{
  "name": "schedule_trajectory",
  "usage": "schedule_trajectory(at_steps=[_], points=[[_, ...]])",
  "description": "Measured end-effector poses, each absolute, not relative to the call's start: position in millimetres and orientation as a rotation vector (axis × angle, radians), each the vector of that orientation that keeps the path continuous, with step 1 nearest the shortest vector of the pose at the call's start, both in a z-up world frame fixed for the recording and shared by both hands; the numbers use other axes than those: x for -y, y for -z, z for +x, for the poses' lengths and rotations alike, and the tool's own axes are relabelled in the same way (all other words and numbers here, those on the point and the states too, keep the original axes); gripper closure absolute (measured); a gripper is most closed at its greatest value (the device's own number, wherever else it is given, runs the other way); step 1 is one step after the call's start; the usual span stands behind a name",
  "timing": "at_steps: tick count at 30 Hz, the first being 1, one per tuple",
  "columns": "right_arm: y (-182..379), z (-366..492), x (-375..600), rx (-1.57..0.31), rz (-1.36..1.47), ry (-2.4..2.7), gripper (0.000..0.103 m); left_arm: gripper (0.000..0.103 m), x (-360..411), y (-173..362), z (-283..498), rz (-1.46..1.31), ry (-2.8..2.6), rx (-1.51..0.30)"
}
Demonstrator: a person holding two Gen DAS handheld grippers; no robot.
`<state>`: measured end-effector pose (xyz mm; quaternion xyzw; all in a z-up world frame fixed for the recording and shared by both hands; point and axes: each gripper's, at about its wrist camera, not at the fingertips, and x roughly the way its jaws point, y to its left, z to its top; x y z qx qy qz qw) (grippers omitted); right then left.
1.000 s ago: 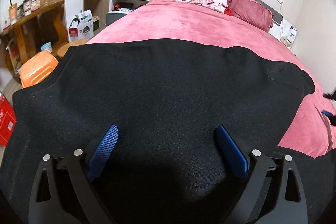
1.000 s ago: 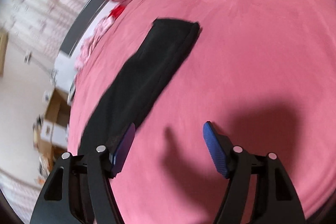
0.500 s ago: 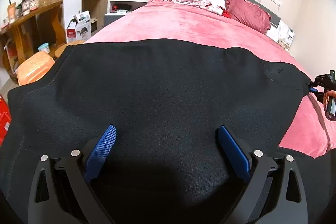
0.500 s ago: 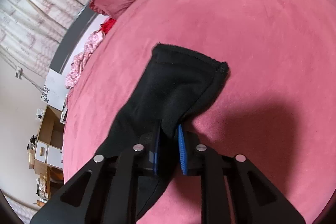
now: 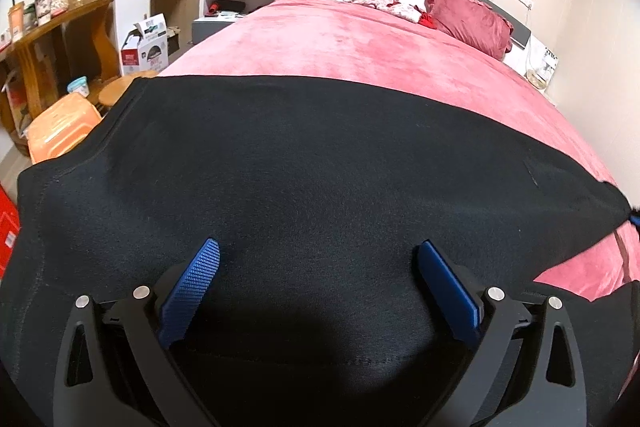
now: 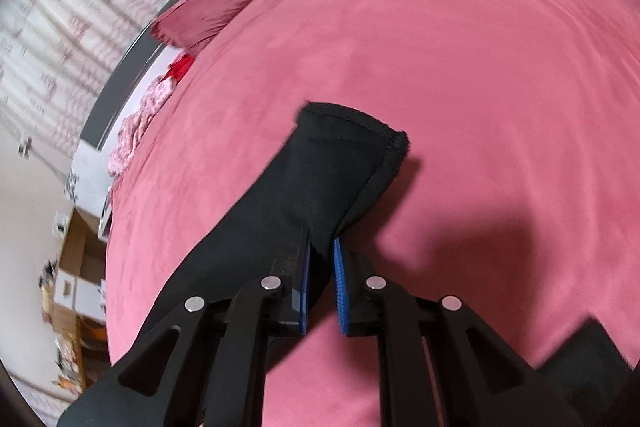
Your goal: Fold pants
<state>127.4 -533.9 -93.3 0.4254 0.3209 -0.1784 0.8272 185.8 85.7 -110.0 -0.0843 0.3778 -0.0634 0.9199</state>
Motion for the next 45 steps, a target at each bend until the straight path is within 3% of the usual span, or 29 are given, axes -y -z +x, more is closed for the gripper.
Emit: schedule_trajectory(at_steps=[5,10,12,13,14,20,25,28,33,39,45], points=[[105,85,535,-0.618,0.969,0.459,0.094,0.004,-82,108,183,-0.16,0.14,-0.775],[121,95,525,-0.708,0.893,0.518,0.089,0.004,-82,110,185,-0.161,0.144,-0.78],[114,97,517,-0.717,0.844,0.577,0.067,0.004,-82,110,184,-0.165,0.146,-0.779],[106,98,509,-0.733,0.79,0.656,0.046,0.004,-82,110,185,-0.166,0.146,-0.78],[97,97,497,-0.719,0.744,0.704,0.044,0.004,-82,110,185,-0.165,0.145,-0.78],[74,143,383,-0.704,0.387,0.407,0.043,0.004,-79,109,187,-0.148,0.131,-0.795],[88,182,317,-0.75,0.244,0.221,0.033,0.004,-88,96,197,-0.174,0.172,-0.844],[103,189,306,-0.771,0.174,0.241,0.025,0.004,-107,81,211,-0.179,0.151,-0.838],[112,188,302,-0.741,0.151,0.245,0.024,0.004,-167,62,260,-0.25,0.011,-0.811],[122,182,307,-0.725,0.151,0.237,0.021,0.004,-212,73,326,-0.277,-0.155,-0.909],[123,185,312,-0.722,0.169,0.218,0.018,0.004,-215,83,356,-0.231,-0.17,-0.892]])
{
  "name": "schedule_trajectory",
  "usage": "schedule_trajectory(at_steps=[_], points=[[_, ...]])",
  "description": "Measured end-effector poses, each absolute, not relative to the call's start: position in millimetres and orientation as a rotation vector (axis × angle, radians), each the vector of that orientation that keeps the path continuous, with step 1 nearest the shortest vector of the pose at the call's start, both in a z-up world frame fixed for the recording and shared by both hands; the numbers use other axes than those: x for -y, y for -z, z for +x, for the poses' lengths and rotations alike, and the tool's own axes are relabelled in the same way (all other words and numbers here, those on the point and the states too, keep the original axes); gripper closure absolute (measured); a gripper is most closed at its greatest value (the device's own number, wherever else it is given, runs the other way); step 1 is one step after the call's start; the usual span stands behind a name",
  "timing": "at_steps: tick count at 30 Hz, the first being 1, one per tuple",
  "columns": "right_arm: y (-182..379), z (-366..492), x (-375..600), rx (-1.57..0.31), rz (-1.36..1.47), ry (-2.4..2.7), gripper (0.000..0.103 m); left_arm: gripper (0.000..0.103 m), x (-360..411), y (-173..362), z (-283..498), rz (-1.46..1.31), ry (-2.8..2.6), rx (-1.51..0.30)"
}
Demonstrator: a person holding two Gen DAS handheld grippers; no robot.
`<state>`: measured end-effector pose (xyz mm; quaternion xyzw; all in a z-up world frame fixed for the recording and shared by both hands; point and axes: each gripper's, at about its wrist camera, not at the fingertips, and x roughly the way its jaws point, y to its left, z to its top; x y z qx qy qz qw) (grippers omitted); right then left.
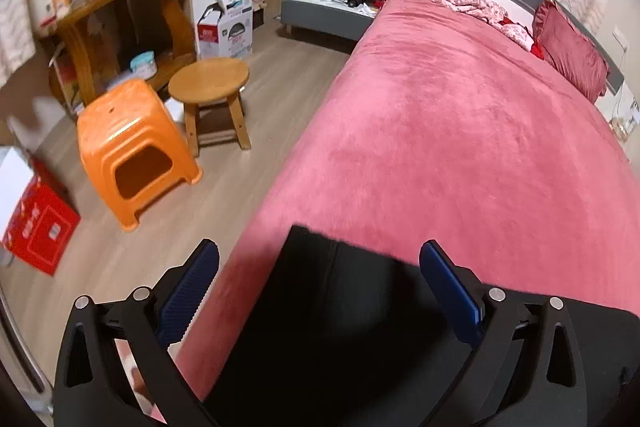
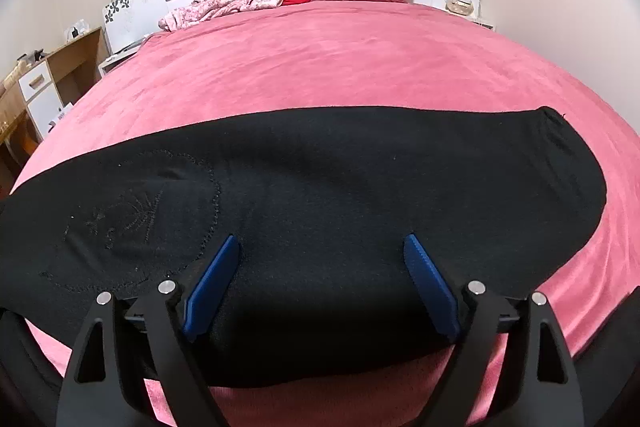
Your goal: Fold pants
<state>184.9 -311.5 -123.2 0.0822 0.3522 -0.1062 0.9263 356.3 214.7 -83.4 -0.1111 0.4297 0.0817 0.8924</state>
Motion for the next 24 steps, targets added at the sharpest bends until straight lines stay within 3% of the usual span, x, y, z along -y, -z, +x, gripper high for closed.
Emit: schedule_trajectory(at_steps=[8,14,19,24], points=[[123,187,312,-0.72,0.174,0.213,0.016,0.004,-202,107,377,-0.094,-0.155,-0.912],[124,187,310,-0.72,0.168,0.217,0.016,0.035,-194,111,375,-0.067,-0.1,-0.9],[125,187,312,-0.719,0.173,0.212,0.015,0.083,-188,103,367,-0.08,-0.057,-0.89],[125,188,311,-0.72,0.173,0.211,0.015,0.088,-184,76,343,-0.156,-0.014,-0.823]])
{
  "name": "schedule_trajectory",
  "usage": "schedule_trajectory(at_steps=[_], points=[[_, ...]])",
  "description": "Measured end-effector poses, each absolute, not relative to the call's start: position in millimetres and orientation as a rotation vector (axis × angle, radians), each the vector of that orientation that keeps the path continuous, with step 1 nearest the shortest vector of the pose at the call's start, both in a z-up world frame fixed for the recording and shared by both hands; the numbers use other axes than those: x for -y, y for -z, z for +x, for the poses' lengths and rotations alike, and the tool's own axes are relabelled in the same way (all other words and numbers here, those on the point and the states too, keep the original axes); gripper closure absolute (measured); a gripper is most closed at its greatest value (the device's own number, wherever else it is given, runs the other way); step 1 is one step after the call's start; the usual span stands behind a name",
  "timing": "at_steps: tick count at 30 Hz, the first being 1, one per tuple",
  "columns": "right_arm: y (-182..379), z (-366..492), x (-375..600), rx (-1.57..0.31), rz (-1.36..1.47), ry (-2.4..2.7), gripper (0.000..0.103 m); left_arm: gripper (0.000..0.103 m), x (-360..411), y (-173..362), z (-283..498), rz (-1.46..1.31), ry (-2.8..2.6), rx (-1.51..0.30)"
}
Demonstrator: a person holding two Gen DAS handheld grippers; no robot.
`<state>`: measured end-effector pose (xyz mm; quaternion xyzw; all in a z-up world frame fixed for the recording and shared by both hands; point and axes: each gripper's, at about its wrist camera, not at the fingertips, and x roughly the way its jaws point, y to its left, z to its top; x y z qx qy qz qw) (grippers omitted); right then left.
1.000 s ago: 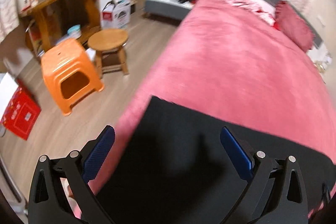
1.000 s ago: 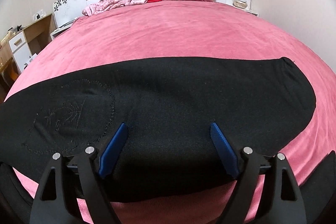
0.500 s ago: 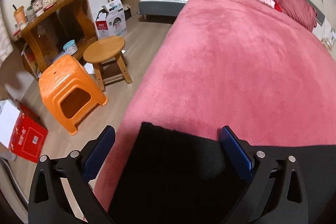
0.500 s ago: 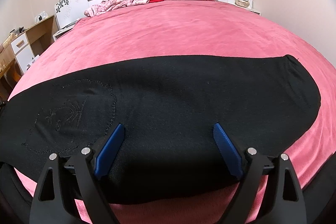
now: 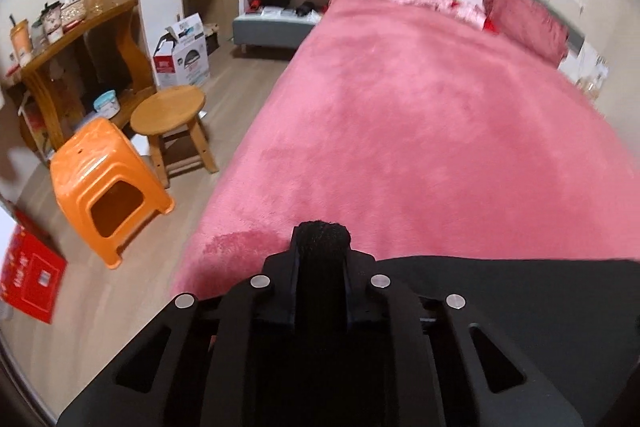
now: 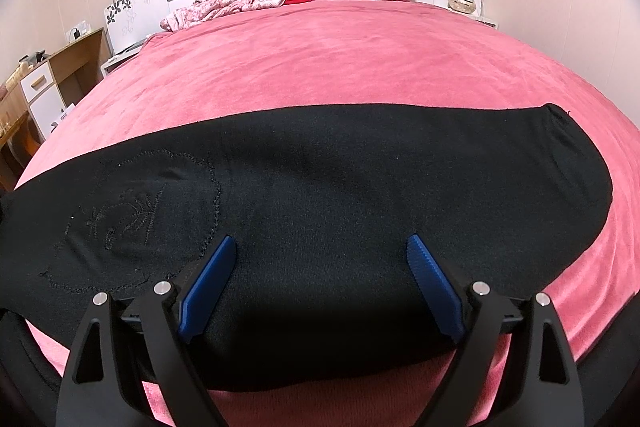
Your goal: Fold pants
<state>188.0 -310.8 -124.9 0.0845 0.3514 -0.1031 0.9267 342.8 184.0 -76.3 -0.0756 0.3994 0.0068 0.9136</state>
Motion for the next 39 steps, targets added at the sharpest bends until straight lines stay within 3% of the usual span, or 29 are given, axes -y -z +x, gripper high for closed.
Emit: schedule_trajectory(at_steps=[12,17,24,26,30,31,34,36,39], points=[[123,190,310,-0.728,0.155,0.222,0.015,0.09,-198,9,210,-0.337,0.139,-0.61],[107,198,297,-0.81,0.066,0.278,0.014,0.09,-194,35,146,-0.421,0.131,-0.611],[43,223,269,-0.809,0.265,0.059,0.011,0.09,-195,82,119,-0.569,0.109,-0.678],[35,254,262,-0.884,0.353,0.011,0.005,0.09,-194,82,118,-0.587,0.115,-0.678],[52,306,264,-1.071,0.533,0.107,0.006,0.09,-195,79,112,-0.583,0.125,-0.674],[61,313,270,-1.102,0.602,0.157,0.012,0.09,-195,78,112,-0.591,0.126,-0.676],[84,316,288,-1.158,0.802,0.208,0.071,0.09,-201,73,112,-0.603,0.136,-0.669],[88,308,299,-1.145,0.883,0.198,0.088,0.09,-205,65,114,-0.594,0.151,-0.651],[71,291,310,-1.087,0.888,0.104,0.093,0.09,-212,43,119,-0.577,0.174,-0.596]])
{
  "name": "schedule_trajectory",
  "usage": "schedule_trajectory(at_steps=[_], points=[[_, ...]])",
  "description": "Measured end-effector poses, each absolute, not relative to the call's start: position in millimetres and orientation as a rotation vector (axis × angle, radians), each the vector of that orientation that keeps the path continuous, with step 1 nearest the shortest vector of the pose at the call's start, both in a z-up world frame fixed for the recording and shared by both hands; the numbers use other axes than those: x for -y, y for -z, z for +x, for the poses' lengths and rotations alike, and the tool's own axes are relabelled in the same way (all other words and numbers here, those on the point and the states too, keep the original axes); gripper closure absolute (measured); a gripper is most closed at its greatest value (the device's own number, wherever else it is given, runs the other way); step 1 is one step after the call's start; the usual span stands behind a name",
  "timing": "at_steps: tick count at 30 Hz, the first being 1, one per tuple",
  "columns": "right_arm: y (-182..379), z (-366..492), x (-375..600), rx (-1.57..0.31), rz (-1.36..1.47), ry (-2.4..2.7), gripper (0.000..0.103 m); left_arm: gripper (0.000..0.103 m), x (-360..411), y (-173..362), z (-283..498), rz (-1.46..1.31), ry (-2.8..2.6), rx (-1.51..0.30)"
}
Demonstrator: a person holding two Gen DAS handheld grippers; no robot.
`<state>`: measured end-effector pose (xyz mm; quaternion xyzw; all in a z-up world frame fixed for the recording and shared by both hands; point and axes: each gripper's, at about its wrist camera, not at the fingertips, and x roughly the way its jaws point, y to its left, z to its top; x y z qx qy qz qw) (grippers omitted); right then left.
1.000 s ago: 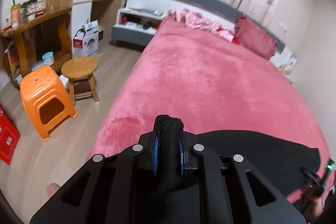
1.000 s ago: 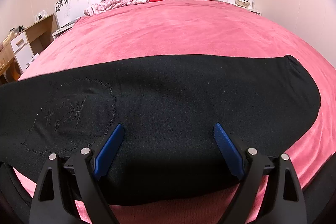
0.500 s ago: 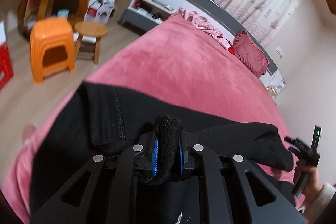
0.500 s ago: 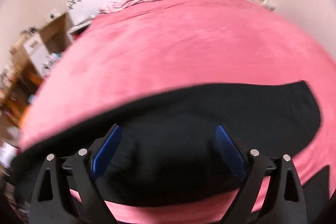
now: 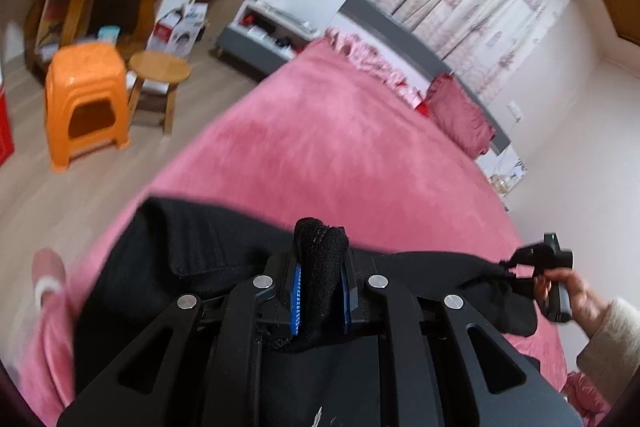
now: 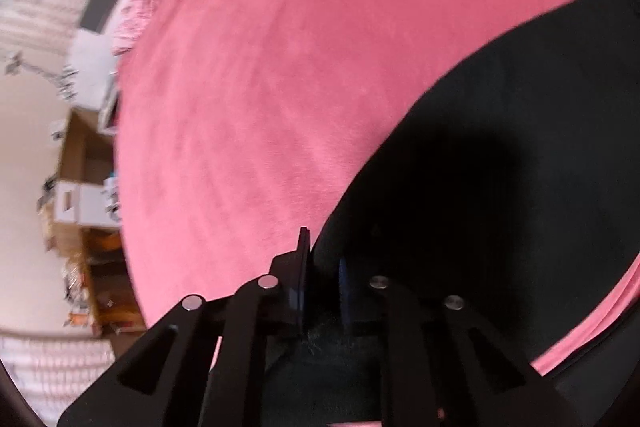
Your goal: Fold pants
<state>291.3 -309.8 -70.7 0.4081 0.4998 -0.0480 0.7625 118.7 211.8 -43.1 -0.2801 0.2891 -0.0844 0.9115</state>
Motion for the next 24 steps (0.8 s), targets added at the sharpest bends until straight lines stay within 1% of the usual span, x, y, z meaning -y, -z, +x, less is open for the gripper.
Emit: schedule_trajectory(at_steps=[6,8,12,16,20,24], points=[[24,229,314,-0.977,0.851,-0.085,0.093,0.09,-233,4,117,-0.644,0.214,-0.493],[7,204,313,-0.923,0.812,-0.158,0.093,0.09,-242,-1,112,-0.678,0.224,-0.482],[-8,152,297,-0.864,0.746,-0.233,0.092,0.09,-251,0,101,-0.683,0.22,-0.496],[-2,106,282,-0.829,0.698,-0.269,0.091,0.09,-257,12,82,-0.665,0.203,-0.532],[15,68,273,-0.812,0.659,-0.289,0.089,0.09,-264,32,63,-0.672,0.173,-0.578],[52,27,256,-0.853,0.589,-0.273,0.088,0.09,-272,59,43,-0.703,0.132,-0.654]])
